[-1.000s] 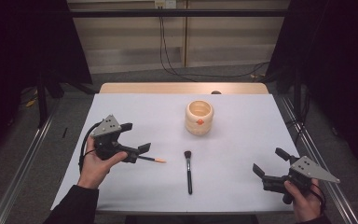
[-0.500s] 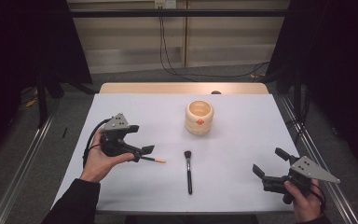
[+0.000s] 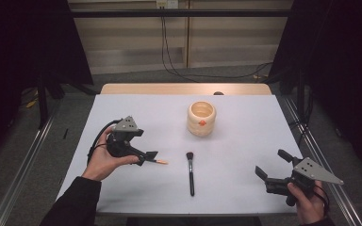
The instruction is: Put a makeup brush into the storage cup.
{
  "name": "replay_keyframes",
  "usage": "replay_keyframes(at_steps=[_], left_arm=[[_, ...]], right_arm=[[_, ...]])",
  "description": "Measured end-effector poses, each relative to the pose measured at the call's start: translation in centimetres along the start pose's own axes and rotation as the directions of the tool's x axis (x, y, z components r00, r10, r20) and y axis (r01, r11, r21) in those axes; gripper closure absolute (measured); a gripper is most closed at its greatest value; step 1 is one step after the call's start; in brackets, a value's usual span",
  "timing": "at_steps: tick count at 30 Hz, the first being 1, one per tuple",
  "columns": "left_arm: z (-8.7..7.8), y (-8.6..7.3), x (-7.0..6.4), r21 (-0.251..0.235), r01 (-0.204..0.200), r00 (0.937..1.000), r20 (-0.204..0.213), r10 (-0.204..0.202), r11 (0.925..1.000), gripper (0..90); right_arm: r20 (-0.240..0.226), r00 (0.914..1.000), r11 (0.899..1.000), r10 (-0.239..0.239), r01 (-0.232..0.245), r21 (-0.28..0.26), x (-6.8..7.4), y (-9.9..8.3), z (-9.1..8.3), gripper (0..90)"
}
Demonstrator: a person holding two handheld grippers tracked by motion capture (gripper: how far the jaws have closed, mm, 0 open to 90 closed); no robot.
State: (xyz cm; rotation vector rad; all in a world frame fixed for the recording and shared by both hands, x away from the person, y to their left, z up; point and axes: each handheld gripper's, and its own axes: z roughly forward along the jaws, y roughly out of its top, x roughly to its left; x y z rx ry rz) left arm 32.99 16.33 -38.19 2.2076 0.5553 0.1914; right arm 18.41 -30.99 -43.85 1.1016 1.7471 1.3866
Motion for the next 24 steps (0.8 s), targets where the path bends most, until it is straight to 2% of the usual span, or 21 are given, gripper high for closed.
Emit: replay_keyframes(at_steps=[1,4,12,13,14,16,17,18,21,24], left_arm=[[0.5,0.1,-0.1,0.013,-0.005,0.9998,0.019,0.005,0.9999,4.6],[0.8,0.1,-0.2,0.033,-0.021,0.9994,0.028,0.02,0.9993,5.5],[1.8,0.2,0.0,0.067,-0.068,0.9973,0.033,0.066,0.9954,7.2],[1.8,0.2,0.0,0.067,-0.068,0.9973,0.033,0.066,0.9954,8.7],[1.9,0.1,0.0,0.081,-0.058,0.9969,0.057,0.054,0.995,11.1],[2.0,0.1,-0.1,0.085,-0.065,0.9966,0.056,0.06,0.9942,10.9],[2.0,0.1,0.0,0.094,-0.08,0.9959,0.049,0.076,0.9923,10.9],[2.0,0.1,-0.1,0.095,-0.072,0.9968,0.042,0.069,0.9928,9.5],[2.2,0.0,0.1,0.115,-0.095,0.9944,0.057,0.089,0.9888,11.8],[2.5,-0.1,0.2,0.104,-0.1,0.994,0.055,0.094,0.9896,12.7]], right_arm=[[-0.003,1.0,1.0,0.0,0.0,-0.002,0.0,0.0,0.0,0.0],[-0.007,1.0,1.0,-0.002,0.002,-0.001,0.1,0.0,0.0,0.0],[-0.01,1.0,1.0,-0.001,0.001,0.002,0.1,0.0,0.0,0.0],[-0.01,1.0,1.0,-0.001,0.001,0.002,0.1,0.0,0.0,0.0],[-0.008,1.0,1.0,-0.001,0.001,0.002,0.1,0.0,0.0,0.0],[-0.009,1.0,1.0,-0.001,0.001,0.002,0.1,0.0,0.0,0.0],[-0.008,1.0,1.0,-0.001,0.001,0.003,0.1,0.0,0.0,0.0],[-0.009,1.0,1.0,-0.001,0.001,0.003,0.0,0.0,0.0,0.0],[-0.009,1.0,1.0,-0.001,0.001,0.002,0.1,0.0,0.0,0.0],[-0.01,0.9999,1.0,-0.004,0.004,0.003,0.0,0.0,0.1,0.0]])
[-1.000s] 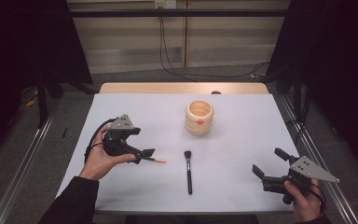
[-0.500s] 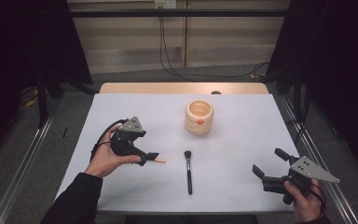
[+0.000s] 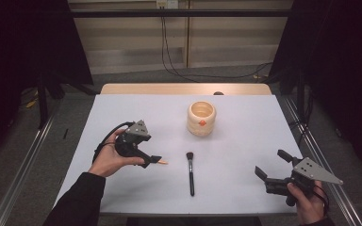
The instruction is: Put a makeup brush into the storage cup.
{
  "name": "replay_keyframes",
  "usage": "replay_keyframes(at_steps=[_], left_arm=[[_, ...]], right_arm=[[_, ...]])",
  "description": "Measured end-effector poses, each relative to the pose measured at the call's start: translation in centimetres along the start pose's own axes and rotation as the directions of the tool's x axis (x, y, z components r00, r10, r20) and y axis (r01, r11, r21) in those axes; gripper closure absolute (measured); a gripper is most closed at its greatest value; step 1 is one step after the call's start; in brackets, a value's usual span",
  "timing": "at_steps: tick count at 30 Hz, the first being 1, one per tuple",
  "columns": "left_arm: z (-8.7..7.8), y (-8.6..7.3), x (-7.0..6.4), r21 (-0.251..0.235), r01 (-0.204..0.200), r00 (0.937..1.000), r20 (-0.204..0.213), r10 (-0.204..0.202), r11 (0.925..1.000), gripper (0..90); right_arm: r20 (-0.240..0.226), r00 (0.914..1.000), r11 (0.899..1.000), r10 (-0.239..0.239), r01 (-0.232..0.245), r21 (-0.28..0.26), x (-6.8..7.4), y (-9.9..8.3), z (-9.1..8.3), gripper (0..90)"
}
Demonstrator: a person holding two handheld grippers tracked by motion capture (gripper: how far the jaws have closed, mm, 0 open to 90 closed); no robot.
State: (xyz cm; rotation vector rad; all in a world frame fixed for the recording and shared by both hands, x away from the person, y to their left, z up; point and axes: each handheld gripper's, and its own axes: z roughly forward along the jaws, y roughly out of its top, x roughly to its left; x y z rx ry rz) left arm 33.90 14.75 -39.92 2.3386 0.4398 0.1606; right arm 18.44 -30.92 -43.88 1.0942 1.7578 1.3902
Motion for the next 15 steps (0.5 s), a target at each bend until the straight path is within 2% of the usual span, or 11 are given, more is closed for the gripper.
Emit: replay_keyframes(at_steps=[2,3,6,7,9,11,12,14,15], left_arm=[[0.1,-0.1,0.3,0.009,0.001,1.0,0.002,-0.001,1.0,11.7],[0.3,-0.1,0.5,0.022,0.025,0.9996,0.012,-0.025,0.9995,11.3],[0.5,-0.1,0.8,0.04,0.009,0.9998,0.017,-0.009,0.9992,9.6],[0.7,-0.2,0.9,0.062,0.007,0.9996,0.027,-0.009,0.9981,8.9],[0.9,-0.2,1.0,0.103,0.017,0.9992,0.033,-0.02,0.9946,8.8],[1.0,-0.2,1.0,0.108,0.023,0.9995,0.02,-0.025,0.9939,6.1],[1.1,-0.2,0.8,0.112,0.013,0.9989,0.044,-0.018,0.9936,8.5],[1.1,-0.2,0.8,0.126,0.004,0.9988,0.048,-0.011,0.992,10.7],[1.4,-0.2,0.6,0.137,-0.015,0.9984,0.057,0.007,0.9904,11.7]], right_arm=[[0.002,1.0,1.0,0.002,-0.002,0.0,0.0,0.0,-0.1,0.0],[0.001,1.0,1.0,0.003,-0.003,0.001,0.0,0.0,0.0,0.0],[0.001,1.0,1.0,0.004,-0.004,0.001,0.0,0.0,0.0,0.0],[0.001,1.0,1.0,0.003,-0.003,0.001,0.0,0.0,0.0,0.0],[0.0,1.0,1.0,0.003,-0.003,0.002,0.0,0.0,0.0,0.0],[-0.001,1.0,1.0,0.002,-0.002,0.001,0.0,0.0,0.0,0.0],[0.0,1.0,1.0,-0.002,0.002,0.0,0.0,0.0,0.0,0.0],[0.004,1.0,1.0,-0.001,0.001,0.003,0.1,0.0,-0.1,0.0],[0.003,1.0,1.0,0.0,0.0,0.003,0.1,0.0,-0.1,0.0]])
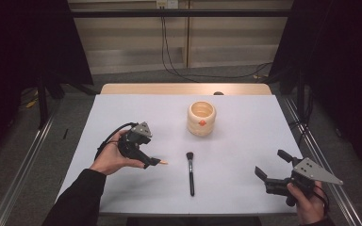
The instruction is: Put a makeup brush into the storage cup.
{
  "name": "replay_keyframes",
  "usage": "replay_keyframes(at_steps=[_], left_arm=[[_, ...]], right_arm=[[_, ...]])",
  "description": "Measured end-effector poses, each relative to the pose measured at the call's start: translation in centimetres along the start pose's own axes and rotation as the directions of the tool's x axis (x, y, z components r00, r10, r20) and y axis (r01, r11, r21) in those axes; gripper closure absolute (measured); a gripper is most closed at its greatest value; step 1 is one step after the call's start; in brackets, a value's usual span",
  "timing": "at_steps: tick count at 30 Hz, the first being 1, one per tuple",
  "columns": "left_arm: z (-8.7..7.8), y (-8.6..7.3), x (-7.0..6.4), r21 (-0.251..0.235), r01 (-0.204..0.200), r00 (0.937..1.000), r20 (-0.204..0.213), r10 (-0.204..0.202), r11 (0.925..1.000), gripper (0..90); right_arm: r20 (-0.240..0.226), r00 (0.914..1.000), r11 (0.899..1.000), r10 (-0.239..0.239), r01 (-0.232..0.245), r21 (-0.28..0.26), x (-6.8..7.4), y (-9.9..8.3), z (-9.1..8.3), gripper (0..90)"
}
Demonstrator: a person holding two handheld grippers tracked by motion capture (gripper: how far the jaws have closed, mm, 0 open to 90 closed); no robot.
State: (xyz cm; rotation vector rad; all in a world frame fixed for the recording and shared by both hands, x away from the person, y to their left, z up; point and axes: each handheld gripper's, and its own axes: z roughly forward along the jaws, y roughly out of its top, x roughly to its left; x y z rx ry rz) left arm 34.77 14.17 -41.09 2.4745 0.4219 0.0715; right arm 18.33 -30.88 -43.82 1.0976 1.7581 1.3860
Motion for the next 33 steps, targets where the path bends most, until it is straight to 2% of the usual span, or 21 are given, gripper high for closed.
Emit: replay_keyframes(at_steps=[2,4,5,6,8,9,12,14,15,16,17,21,24,25,27,30,31,32,33], left_arm=[[0.2,0.0,0.0,0.011,-0.01,0.9999,0.007,0.01,0.9999,16.8],[0.5,0.1,0.0,0.034,-0.027,0.9996,0.005,0.027,0.999,17.2],[0.6,0.0,0.0,0.045,-0.031,0.9994,0.014,0.03,0.9985,20.1],[0.7,0.0,0.0,0.055,-0.039,0.9991,0.017,0.038,0.9977,27.7],[1.1,-0.2,0.2,0.085,-0.05,0.9987,0.008,0.05,0.9951,26.8],[1.1,-0.2,0.3,0.092,-0.062,0.998,0.019,0.06,0.9939,28.7],[1.3,-0.3,0.5,0.105,-0.064,0.9978,0.023,0.062,0.9924,39.7],[1.6,-0.2,0.6,0.124,-0.083,0.9964,0.026,0.08,0.9888,46.3],[2.1,-0.1,0.5,0.152,-0.105,0.9944,0.023,0.103,0.9828,46.6],[2.1,-0.1,0.5,0.152,-0.105,0.9944,0.023,0.103,0.9828,50.1],[2.4,-0.2,0.5,0.167,-0.114,0.9935,0.018,0.113,0.9793,51.1],[2.9,-0.4,0.6,0.189,-0.12,0.9928,0.023,0.117,0.9747,51.9],[3.0,-0.4,0.7,0.199,-0.125,0.9921,0.027,0.122,0.9719,57.1],[3.1,-0.4,0.7,0.214,-0.13,0.9915,0.025,0.127,0.9681,57.1],[3.2,-0.2,0.8,0.254,-0.15,0.9886,0.035,0.146,0.9555,60.3],[3.3,-0.1,0.9,0.255,-0.15,0.9887,0.039,0.145,0.9552,63.0],[3.3,0.0,0.9,0.266,-0.158,0.9874,0.047,0.151,0.951,63.8],[3.3,0.0,0.9,0.266,-0.158,0.9874,0.047,0.151,0.951,64.5],[3.6,0.0,0.8,0.276,-0.161,0.9869,0.052,0.153,0.9476,65.4]], right_arm=[[0.002,1.0,1.0,-0.001,0.001,-0.001,0.0,0.0,0.0,0.0],[0.003,1.0,1.0,-0.004,0.004,-0.001,0.0,0.0,0.1,0.0],[0.001,1.0,1.0,-0.005,0.005,0.001,0.0,0.0,0.0,0.0],[0.002,1.0,1.0,-0.003,0.003,-0.002,0.0,0.0,0.0,0.0],[0.003,1.0,1.0,-0.005,0.005,-0.002,0.0,0.0,0.1,0.0],[0.002,1.0,1.0,-0.006,0.006,0.0,0.0,0.0,0.1,0.0],[0.004,1.0,1.0,0.005,-0.005,-0.006,-0.1,0.0,0.0,0.0],[0.003,1.0,1.0,0.004,-0.004,-0.002,-0.1,0.0,0.1,0.0],[-0.002,1.0,1.0,0.004,-0.004,-0.003,0.0,0.0,0.1,0.0],[-0.002,1.0,1.0,0.004,-0.004,-0.003,0.0,0.0,0.1,0.0],[-0.004,1.0,1.0,-0.005,0.005,-0.004,-0.1,0.0,0.1,0.0],[-0.001,1.0,1.0,0.001,-0.001,-0.003,0.0,-0.1,0.1,0.0],[-0.002,1.0,1.0,-0.004,0.004,0.001,0.0,0.0,0.1,0.0],[-0.005,1.0,1.0,-0.002,0.002,0.001,0.0,0.0,0.1,0.0],[-0.009,1.0,1.0,-0.004,0.004,0.001,0.0,-0.1,0.1,0.0],[-0.009,1.0,1.0,0.001,-0.001,0.005,0.1,0.0,0.0,0.0],[-0.008,1.0,1.0,-0.002,0.002,0.005,0.0,-0.1,0.0,0.0],[-0.008,1.0,1.0,-0.002,0.002,0.005,0.0,-0.1,0.0,0.0],[-0.009,1.0,1.0,-0.002,0.002,0.005,0.0,0.0,0.0,0.0]])
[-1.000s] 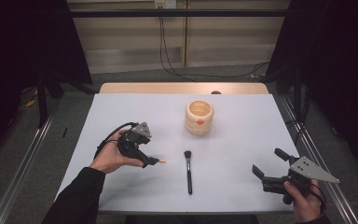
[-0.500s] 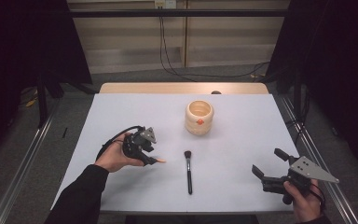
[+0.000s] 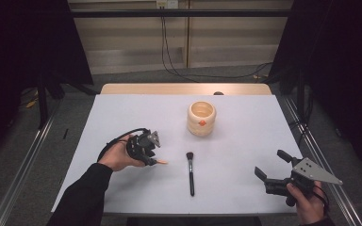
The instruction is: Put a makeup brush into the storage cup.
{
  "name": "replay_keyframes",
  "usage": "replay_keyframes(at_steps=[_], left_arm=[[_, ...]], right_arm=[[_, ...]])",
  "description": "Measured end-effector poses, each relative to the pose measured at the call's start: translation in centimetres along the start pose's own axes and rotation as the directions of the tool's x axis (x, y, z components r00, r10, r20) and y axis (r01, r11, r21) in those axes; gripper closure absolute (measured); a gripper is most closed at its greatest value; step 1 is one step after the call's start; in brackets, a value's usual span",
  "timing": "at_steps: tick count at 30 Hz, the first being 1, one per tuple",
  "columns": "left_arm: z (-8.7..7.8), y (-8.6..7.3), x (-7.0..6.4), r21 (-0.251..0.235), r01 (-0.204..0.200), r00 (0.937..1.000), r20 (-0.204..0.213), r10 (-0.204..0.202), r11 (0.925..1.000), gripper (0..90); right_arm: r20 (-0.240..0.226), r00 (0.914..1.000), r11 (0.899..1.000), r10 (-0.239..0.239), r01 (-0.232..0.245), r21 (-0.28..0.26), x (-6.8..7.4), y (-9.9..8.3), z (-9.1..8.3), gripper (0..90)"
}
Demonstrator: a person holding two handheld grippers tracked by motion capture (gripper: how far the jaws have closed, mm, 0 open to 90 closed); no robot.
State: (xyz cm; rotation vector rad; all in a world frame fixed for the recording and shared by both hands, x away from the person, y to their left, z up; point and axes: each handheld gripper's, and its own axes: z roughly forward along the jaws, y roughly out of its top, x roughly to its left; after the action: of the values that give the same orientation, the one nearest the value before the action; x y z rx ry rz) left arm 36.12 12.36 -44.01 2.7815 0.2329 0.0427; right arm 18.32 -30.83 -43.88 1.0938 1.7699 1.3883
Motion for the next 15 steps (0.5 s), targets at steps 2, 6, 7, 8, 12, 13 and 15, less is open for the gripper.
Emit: replay_keyframes(at_steps=[2,6,7,8,12,13,15], left_arm=[[0.1,0.03,-0.02,0.008,-0.004,1.0,0.001,0.004,1.0,66.9],[0.73,0.24,-0.12,0.023,-0.012,0.9999,0.006,0.012,0.9997,70.6],[0.73,0.24,-0.12,0.023,-0.012,0.9999,0.006,0.012,0.9997,72.6],[0.68,0.29,-0.11,0.033,-0.023,0.9996,0.015,0.022,0.9992,72.6],[0.78,0.26,0.03,0.03,-0.02,0.9991,0.037,0.019,0.9993,78.3],[0.8,0.23,0.12,0.03,-0.017,0.9989,0.044,0.016,0.9994,78.5],[0.85,0.07,0.31,0.021,-0.005,0.9985,0.054,0.004,0.9998,78.5]], right_arm=[[0.001,1.0,1.0,-0.004,0.004,-0.001,-0.01,-0.01,0.01,0.0],[0.002,1.0,1.0,-0.009,0.009,-0.003,-0.02,-0.01,0.03,0.0],[0.002,1.0,1.0,-0.009,0.009,-0.003,-0.02,-0.01,0.03,0.0],[0.002,1.0,1.0,-0.008,0.008,-0.002,-0.02,-0.01,0.04,0.0],[0.001,1.0,1.0,-0.006,0.006,-0.001,-0.02,-0.02,0.05,0.0],[0.002,1.0,1.0,-0.005,0.005,0.001,-0.01,-0.02,0.03,0.0],[0.001,1.0,1.0,-0.006,0.006,-0.001,-0.01,-0.01,0.03,0.0]])
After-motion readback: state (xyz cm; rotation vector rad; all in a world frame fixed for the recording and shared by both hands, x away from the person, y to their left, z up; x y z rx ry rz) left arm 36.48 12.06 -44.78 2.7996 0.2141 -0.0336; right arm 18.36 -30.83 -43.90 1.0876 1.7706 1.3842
